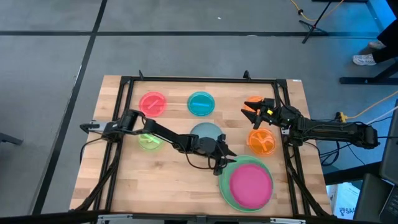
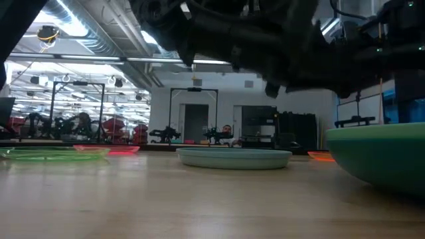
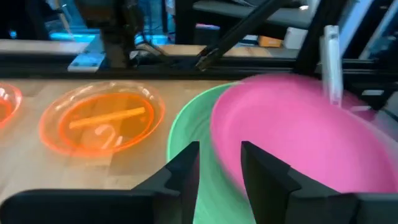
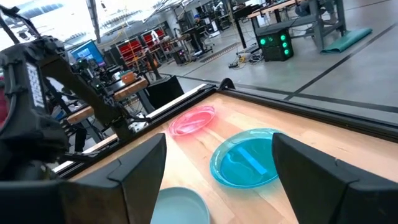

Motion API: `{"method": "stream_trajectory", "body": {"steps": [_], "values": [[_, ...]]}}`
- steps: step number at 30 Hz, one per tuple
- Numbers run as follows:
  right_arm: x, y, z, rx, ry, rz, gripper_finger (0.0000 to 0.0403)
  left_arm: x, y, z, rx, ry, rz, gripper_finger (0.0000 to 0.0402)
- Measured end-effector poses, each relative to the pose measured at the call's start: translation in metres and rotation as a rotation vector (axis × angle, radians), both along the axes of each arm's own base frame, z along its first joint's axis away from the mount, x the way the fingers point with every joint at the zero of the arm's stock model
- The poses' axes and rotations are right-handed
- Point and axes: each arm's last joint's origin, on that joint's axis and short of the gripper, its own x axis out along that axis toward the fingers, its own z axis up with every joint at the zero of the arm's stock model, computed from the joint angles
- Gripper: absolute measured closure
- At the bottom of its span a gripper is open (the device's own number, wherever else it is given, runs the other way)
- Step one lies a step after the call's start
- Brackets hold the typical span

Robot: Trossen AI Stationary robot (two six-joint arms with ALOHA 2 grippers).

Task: Stack plastic plates
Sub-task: Stack the light blue plate on top of the pink plate

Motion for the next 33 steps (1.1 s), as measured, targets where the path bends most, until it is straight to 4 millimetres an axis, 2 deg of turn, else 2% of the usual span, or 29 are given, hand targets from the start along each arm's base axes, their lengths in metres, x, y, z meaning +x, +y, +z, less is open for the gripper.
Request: {"method": "stream_trajectory", "body": {"steps": [7, 13, 19, 22, 27, 33], "values": [[0.000, 0.000, 0.000, -0.004, 0.001, 0.011, 0.0120, -0.015, 0.002, 0.029, 0.067, 0.118, -0.020, 0.0286], [0.000, 0.000, 0.000, -0.007, 0.003, 0.021, 0.0120, -0.032, -0.007, 0.050, 0.154, 0.191, -0.032, 0.0287], [0.000, 0.001, -0.001, -0.005, 0.012, 0.028, 0.0120, -0.055, -0.011, 0.055, 0.217, 0.231, -0.030, 0.0287], [0.000, 0.001, -0.001, -0.005, 0.011, 0.030, 0.0120, -0.074, -0.006, 0.055, 0.218, 0.244, -0.021, 0.0287], [0.000, 0.001, -0.001, -0.005, 0.011, 0.030, 0.0120, -0.109, 0.003, 0.043, 0.217, 0.279, -0.012, 0.0287], [0.000, 0.001, 0.000, -0.008, 0.003, 0.028, 0.0120, -0.129, 0.007, 0.022, 0.210, 0.359, -0.030, 0.0287]]}}
